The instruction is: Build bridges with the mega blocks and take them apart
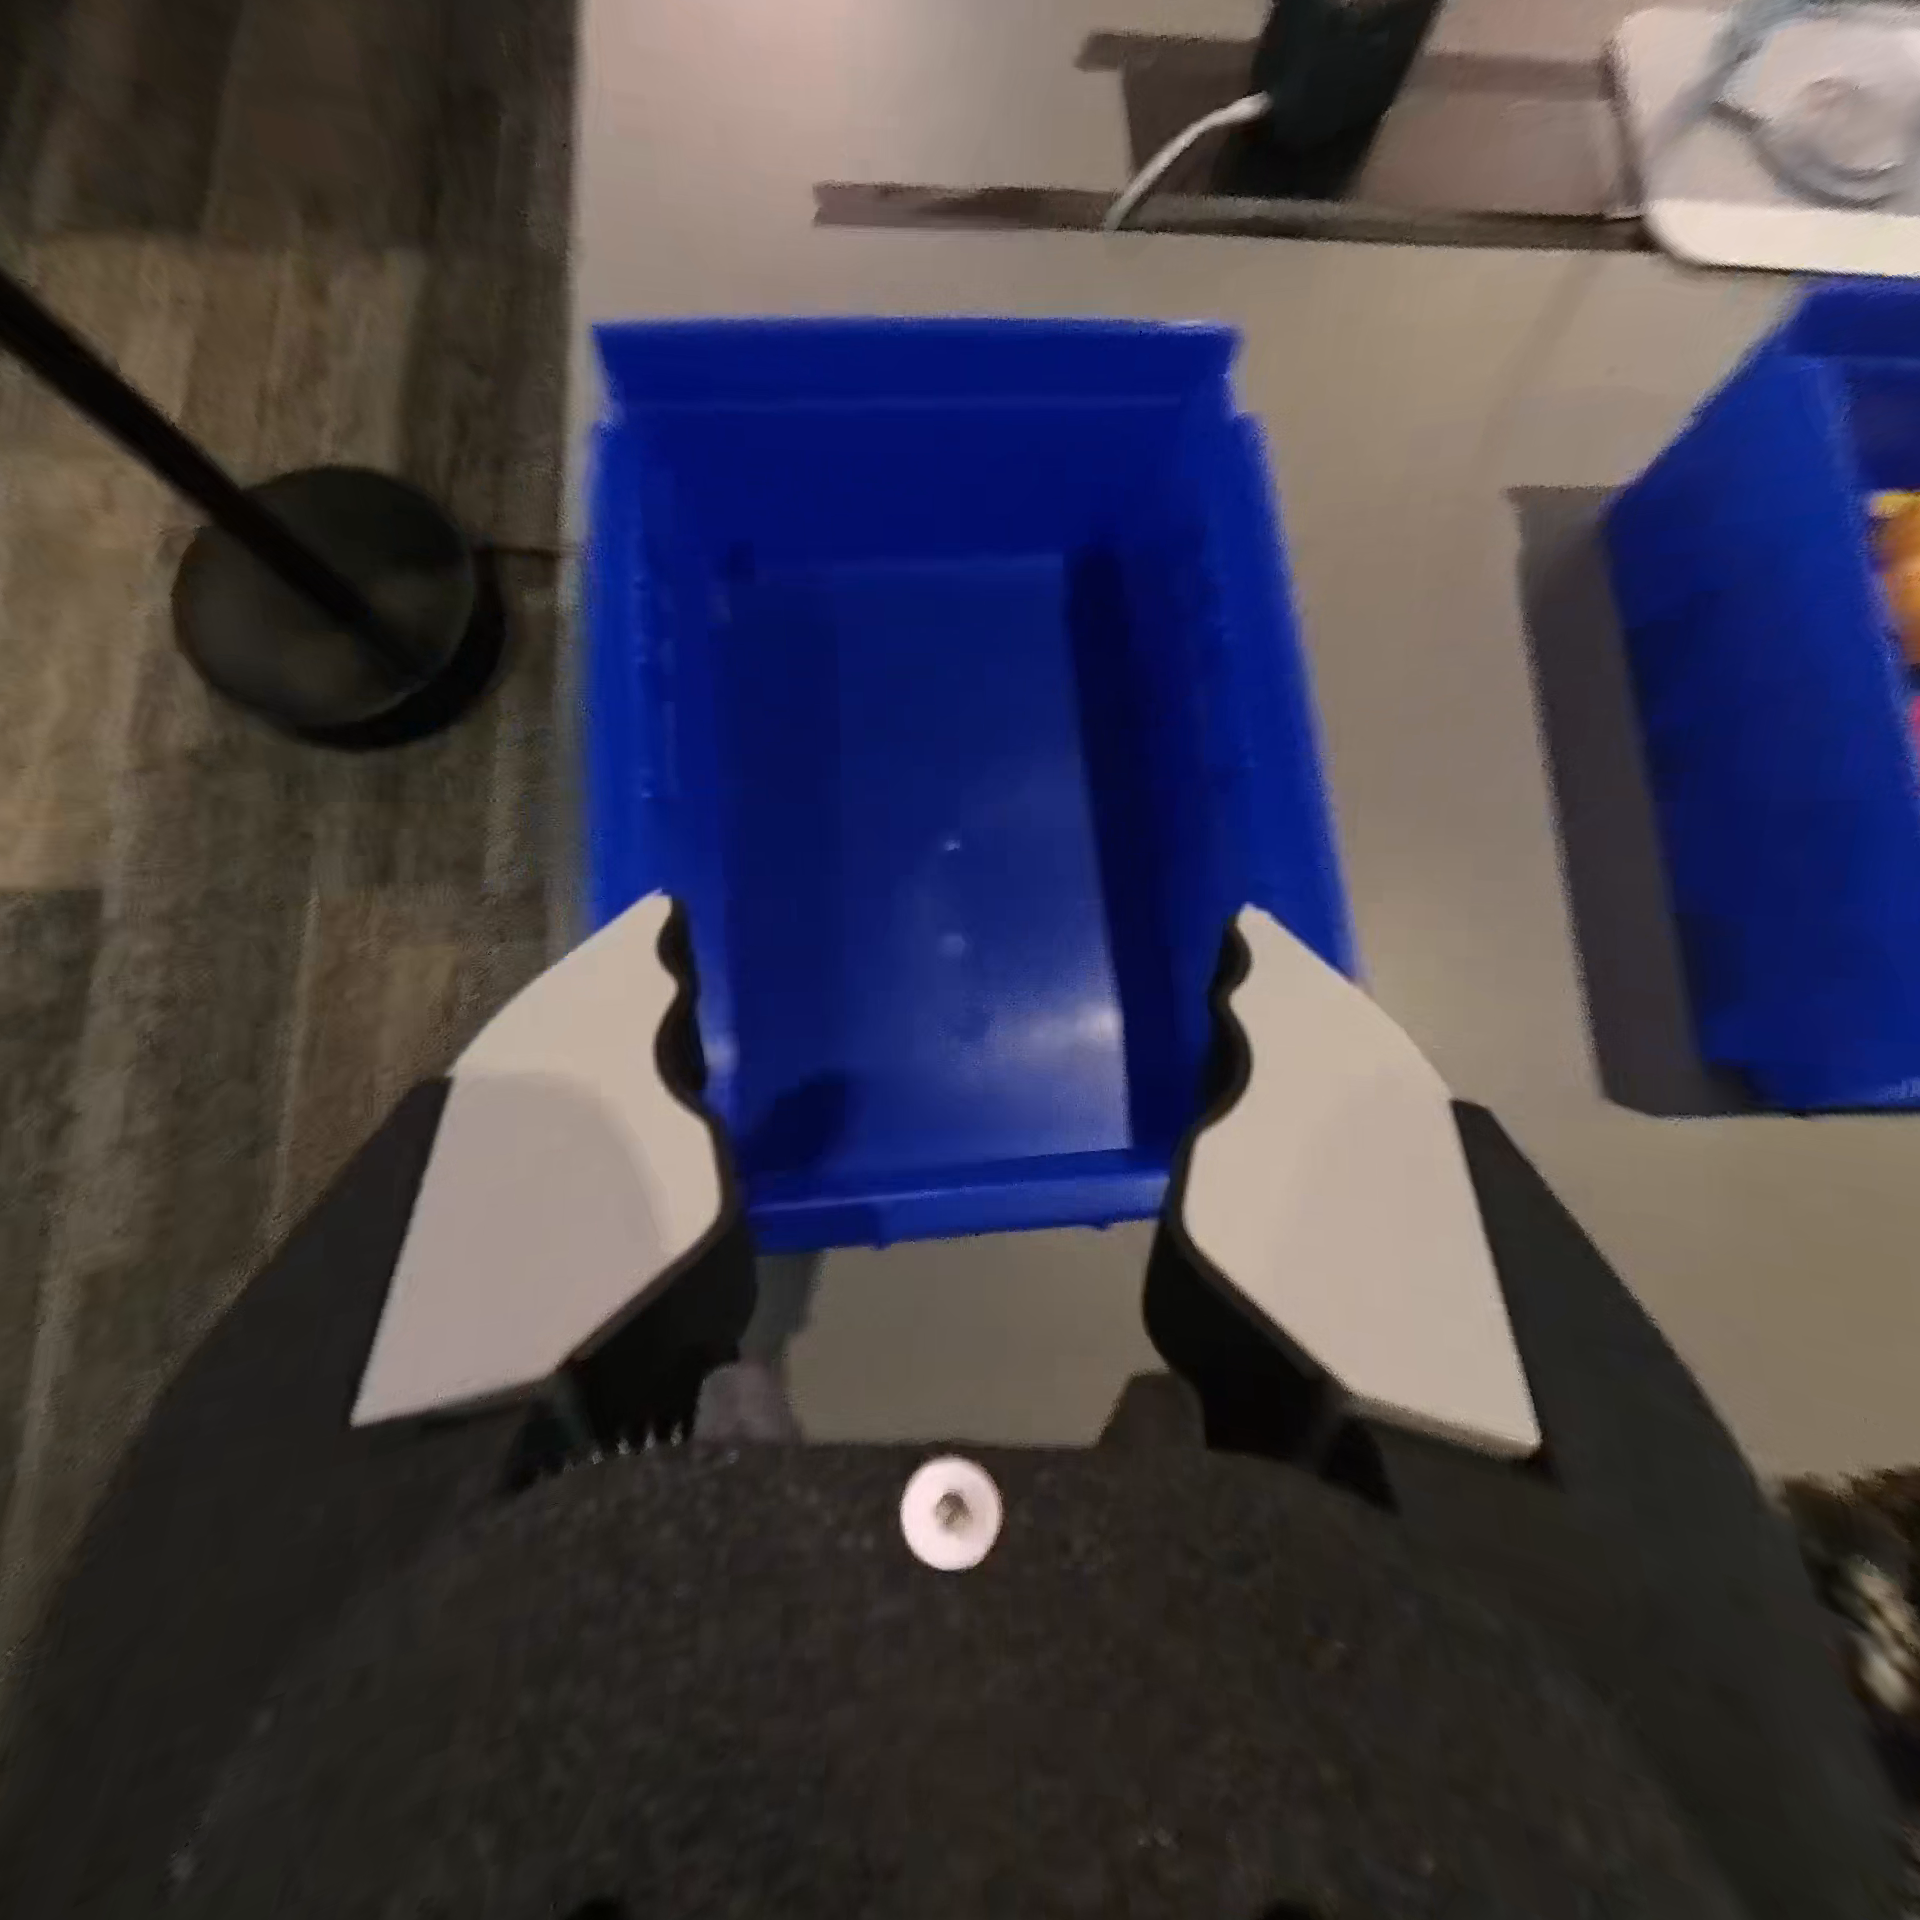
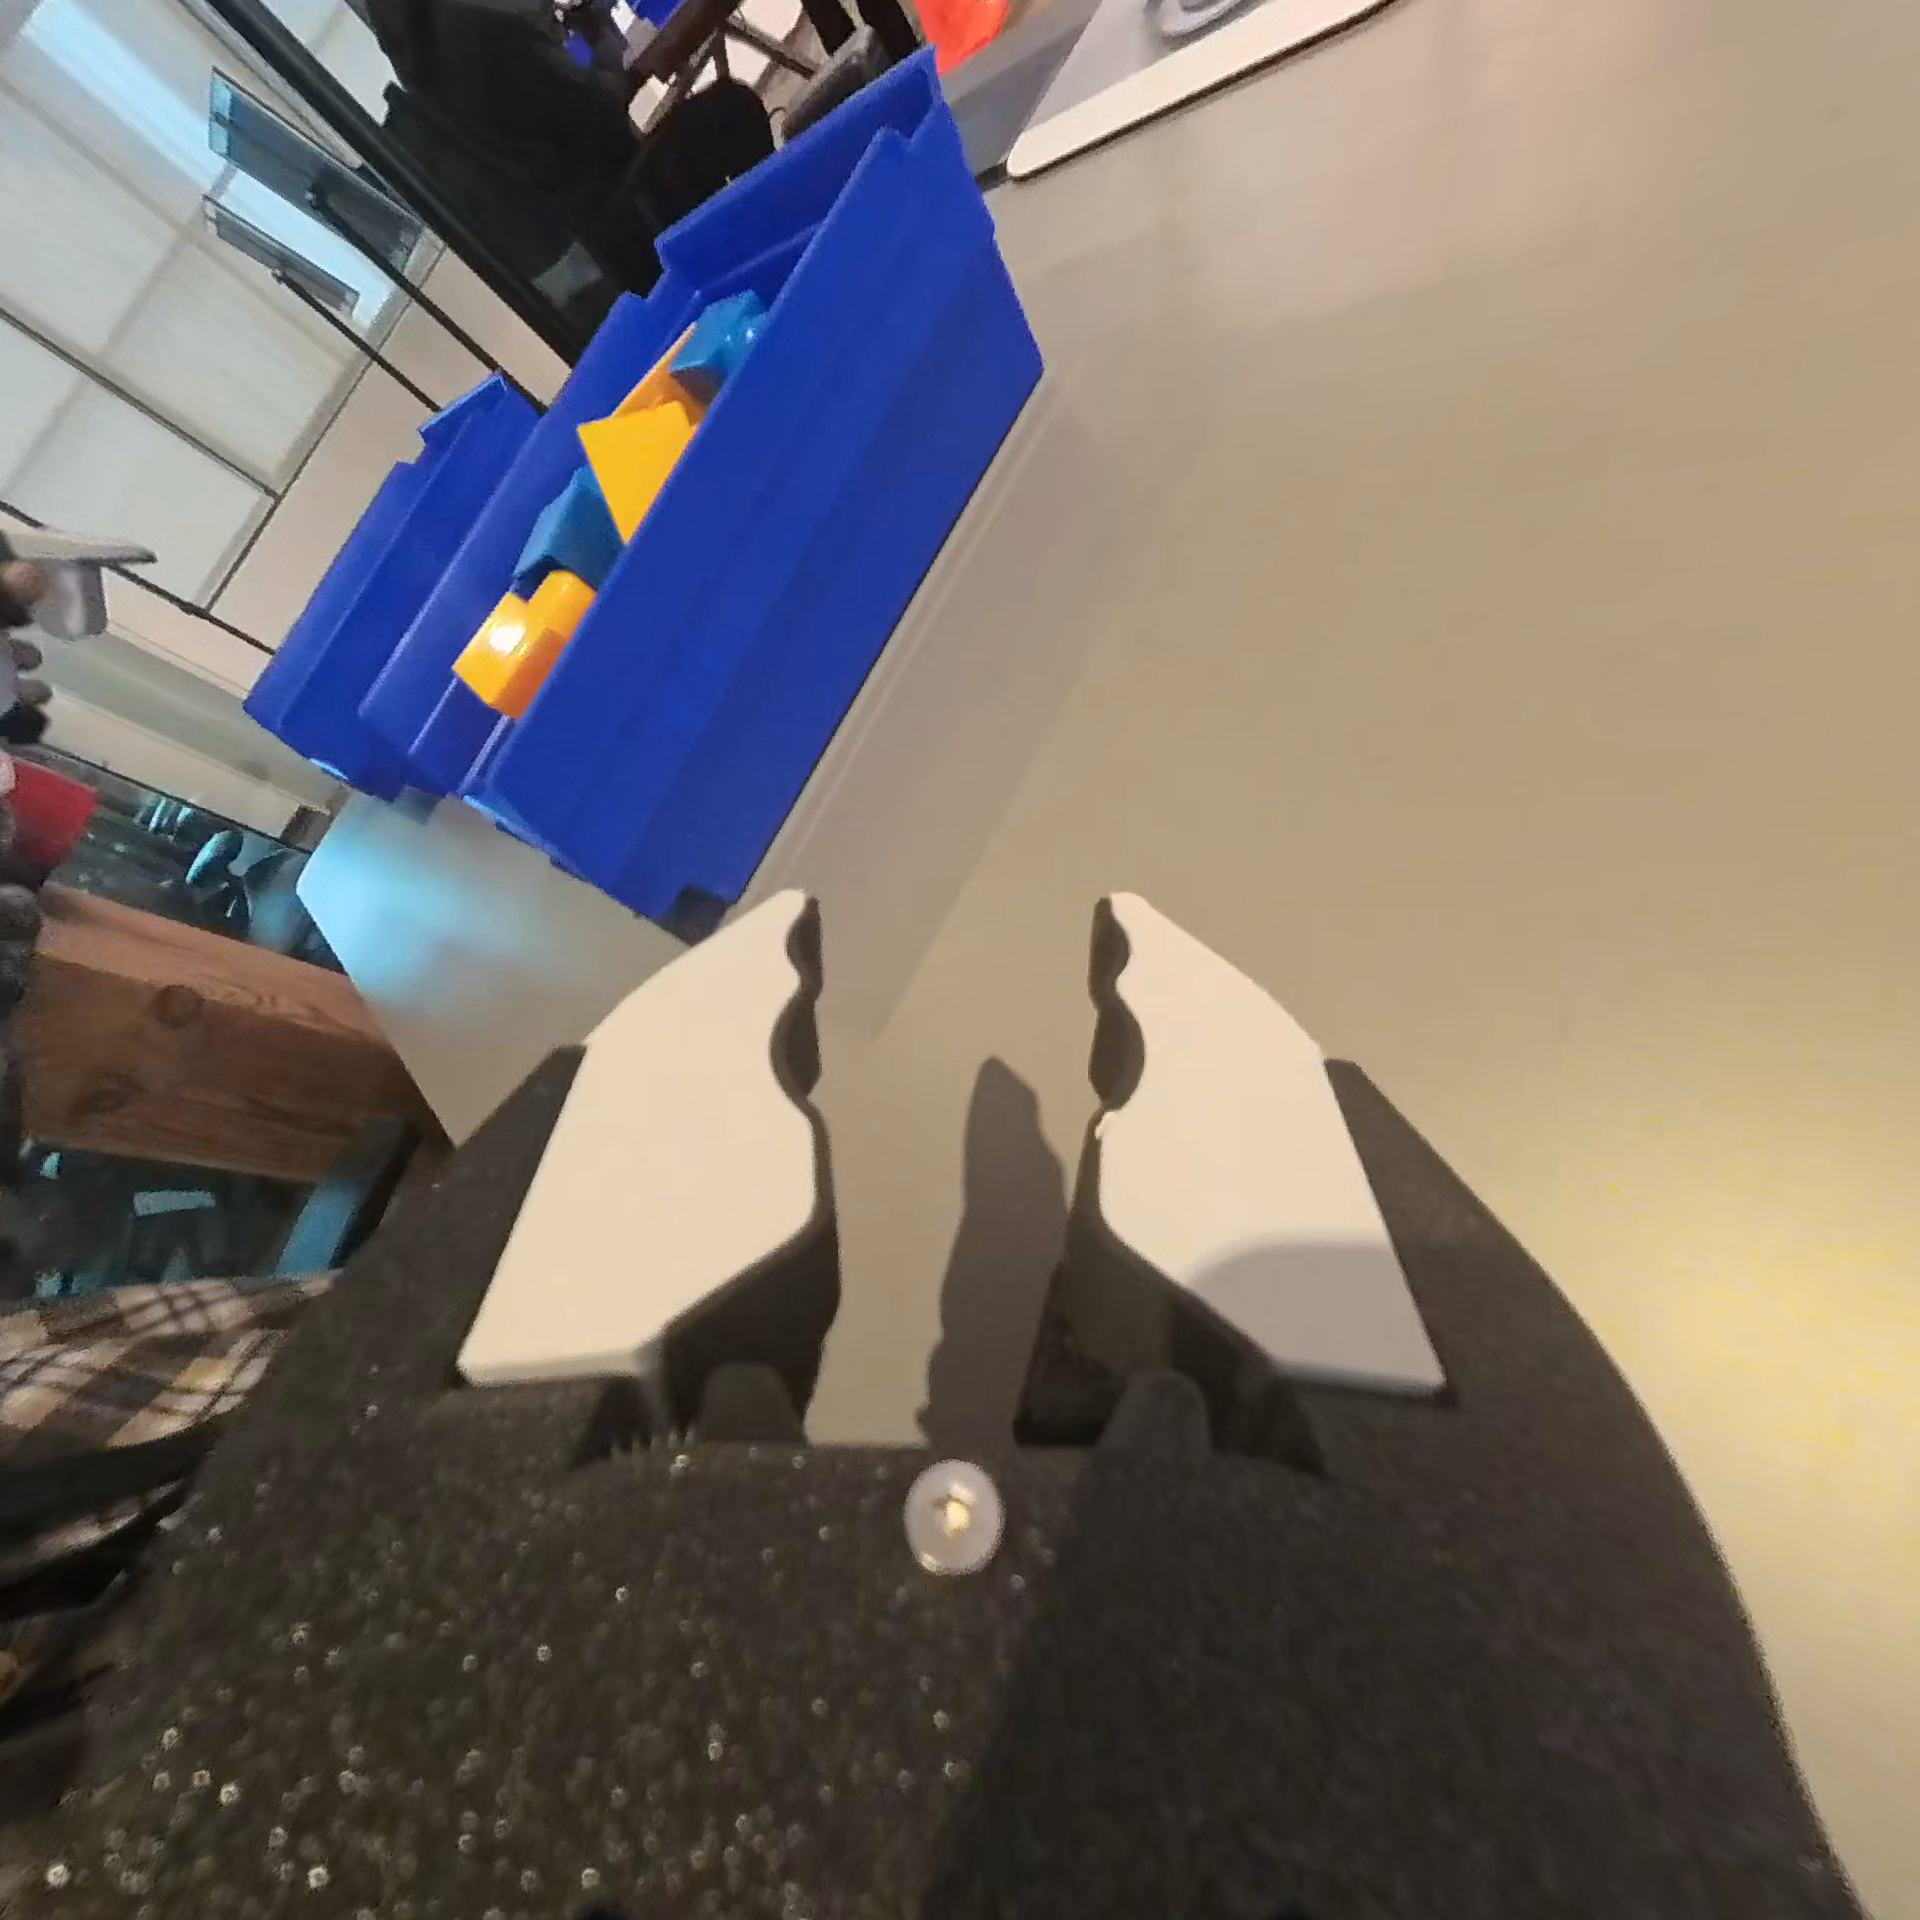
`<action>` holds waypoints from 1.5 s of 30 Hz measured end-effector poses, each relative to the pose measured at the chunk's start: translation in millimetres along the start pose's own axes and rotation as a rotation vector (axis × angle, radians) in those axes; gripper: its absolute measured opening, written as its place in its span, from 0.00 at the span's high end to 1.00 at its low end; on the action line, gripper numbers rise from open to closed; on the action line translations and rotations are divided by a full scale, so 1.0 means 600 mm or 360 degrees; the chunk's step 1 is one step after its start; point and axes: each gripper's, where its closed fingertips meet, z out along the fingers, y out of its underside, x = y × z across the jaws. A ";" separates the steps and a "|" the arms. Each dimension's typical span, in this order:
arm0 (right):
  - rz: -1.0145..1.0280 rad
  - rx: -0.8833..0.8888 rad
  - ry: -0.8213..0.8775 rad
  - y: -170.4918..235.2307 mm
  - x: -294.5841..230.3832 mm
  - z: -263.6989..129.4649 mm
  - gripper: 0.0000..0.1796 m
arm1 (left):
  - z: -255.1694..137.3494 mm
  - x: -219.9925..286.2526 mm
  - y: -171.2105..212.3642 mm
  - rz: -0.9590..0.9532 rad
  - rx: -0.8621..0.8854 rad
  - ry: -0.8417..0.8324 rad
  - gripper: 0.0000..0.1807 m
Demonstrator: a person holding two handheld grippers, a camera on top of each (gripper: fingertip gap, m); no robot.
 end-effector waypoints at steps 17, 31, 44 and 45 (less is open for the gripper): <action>0.0104 0.0042 0.0013 0.020 0.022 -0.042 0.75 | 0.151 -0.145 0.122 -0.0418 -0.0549 -0.0129 0.47; 0.0158 0.0048 -0.0033 0.027 0.023 -0.032 0.77 | 0.160 -0.096 0.158 -0.0093 -0.0760 -0.0030 0.97; 0.0127 0.0029 -0.0055 0.029 0.002 -0.032 0.77 | 0.208 0.062 0.120 0.0155 -0.0683 0.0142 0.97; 0.0130 0.0025 -0.0056 0.030 0.002 -0.032 0.76 | 0.211 0.067 0.118 0.0164 -0.0674 0.0152 0.97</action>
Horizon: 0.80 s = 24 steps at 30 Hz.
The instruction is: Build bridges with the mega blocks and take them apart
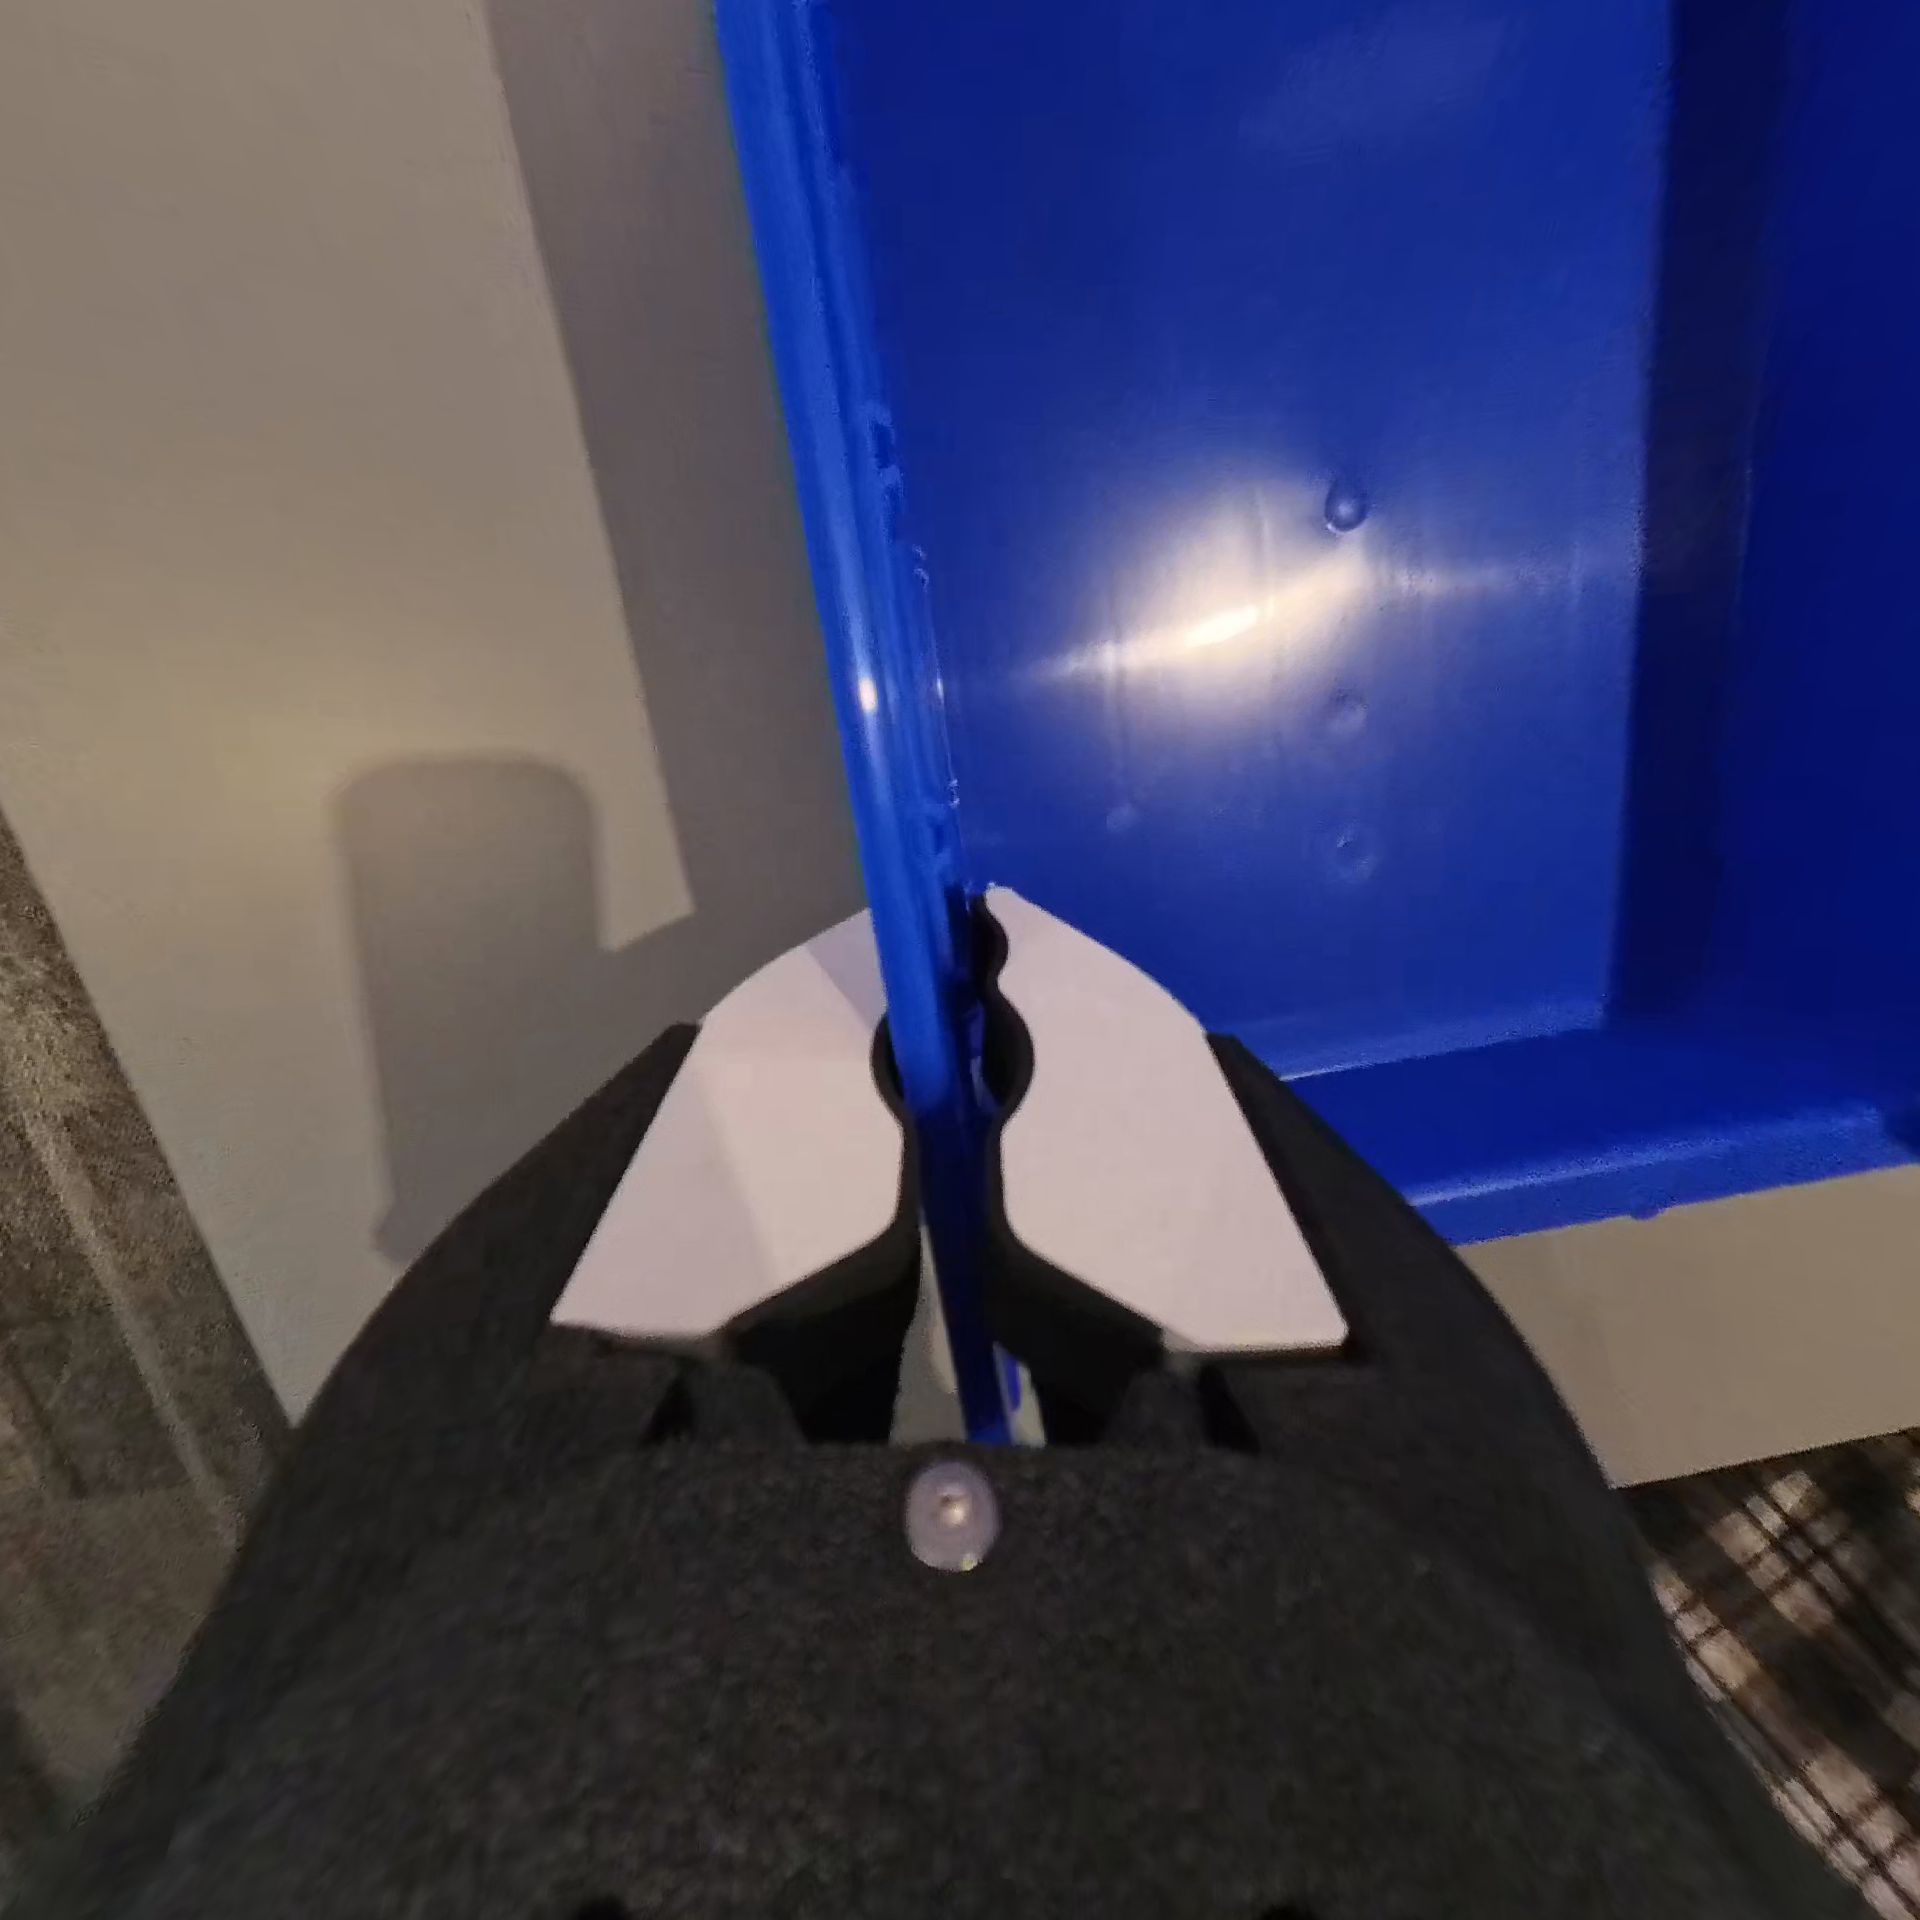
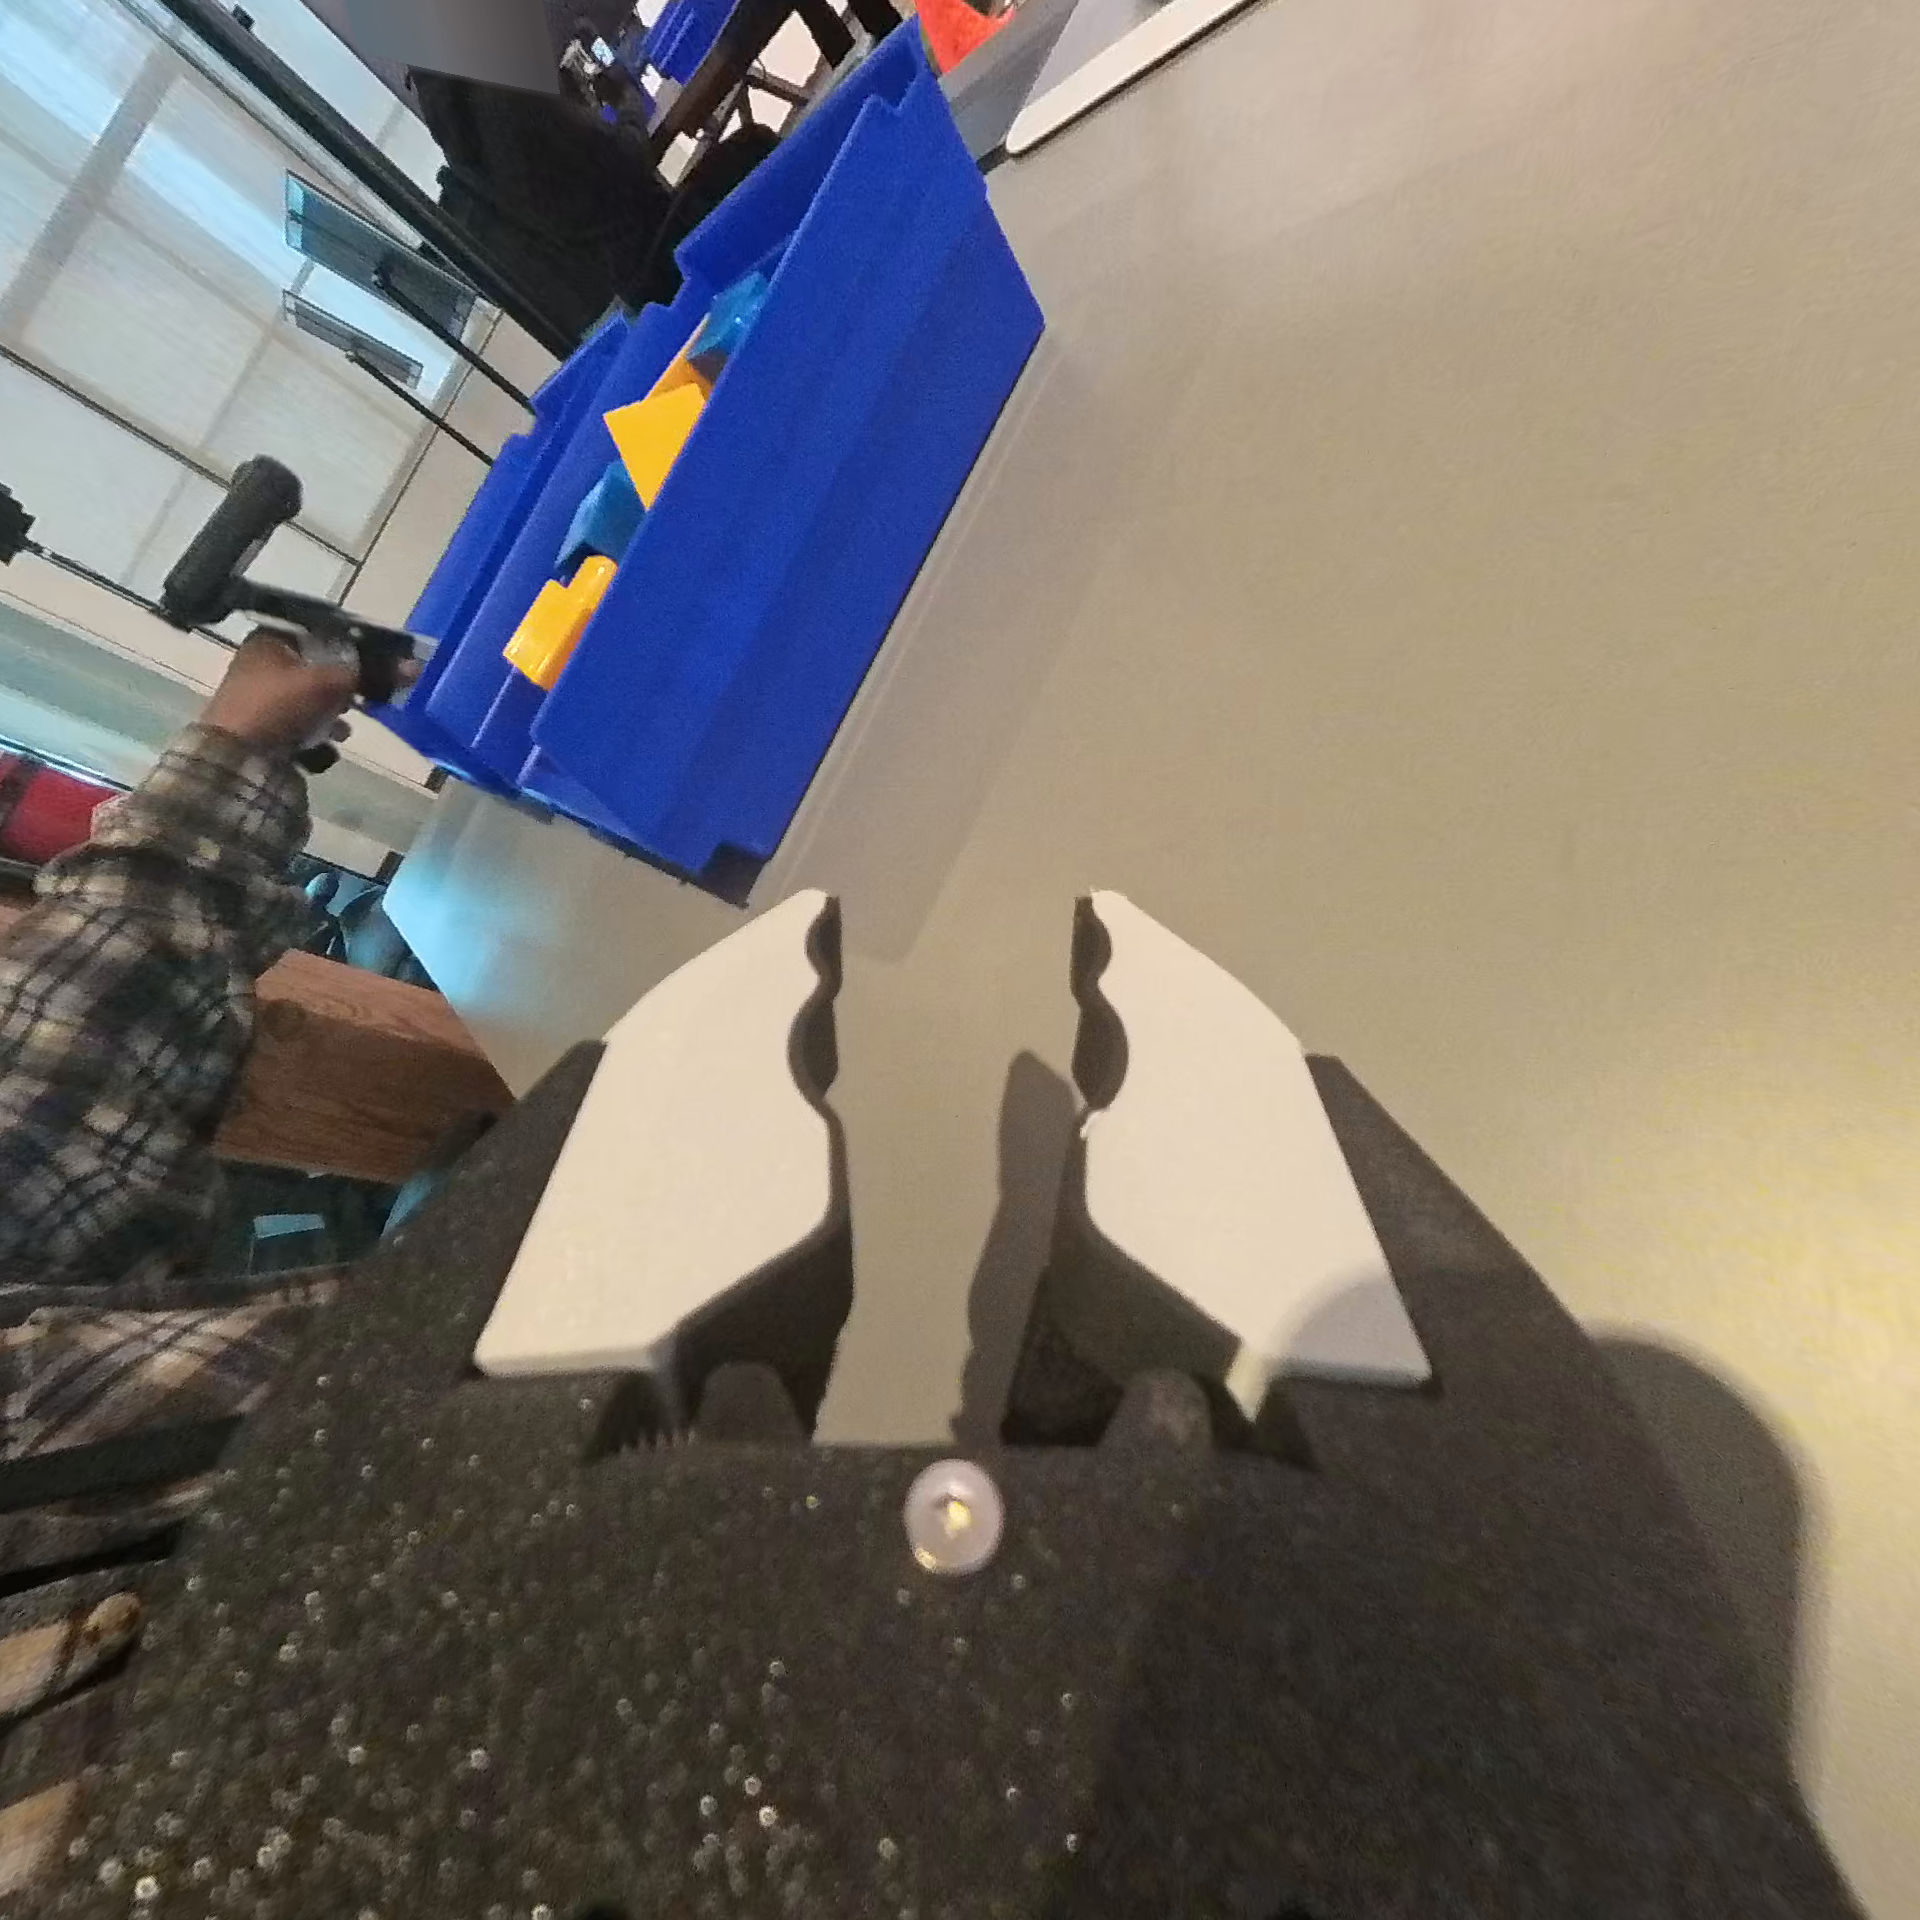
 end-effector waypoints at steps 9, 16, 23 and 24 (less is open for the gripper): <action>-0.0004 0.0003 0.0002 -0.002 -0.002 0.000 0.76 | 0.023 0.001 0.002 -0.0136 -0.0080 0.0078 0.58; 0.0005 -0.0002 -0.0003 -0.005 -0.003 0.003 0.76 | 0.017 0.003 0.001 -0.0114 -0.0114 0.0111 0.97; -0.0016 0.0030 0.0006 -0.016 -0.006 -0.009 0.76 | -0.030 0.000 0.013 -0.0058 -0.0151 0.0094 0.97; -0.0012 0.0032 0.0000 -0.016 -0.006 -0.009 0.76 | -0.038 -0.001 0.013 -0.0071 -0.0122 0.0104 0.97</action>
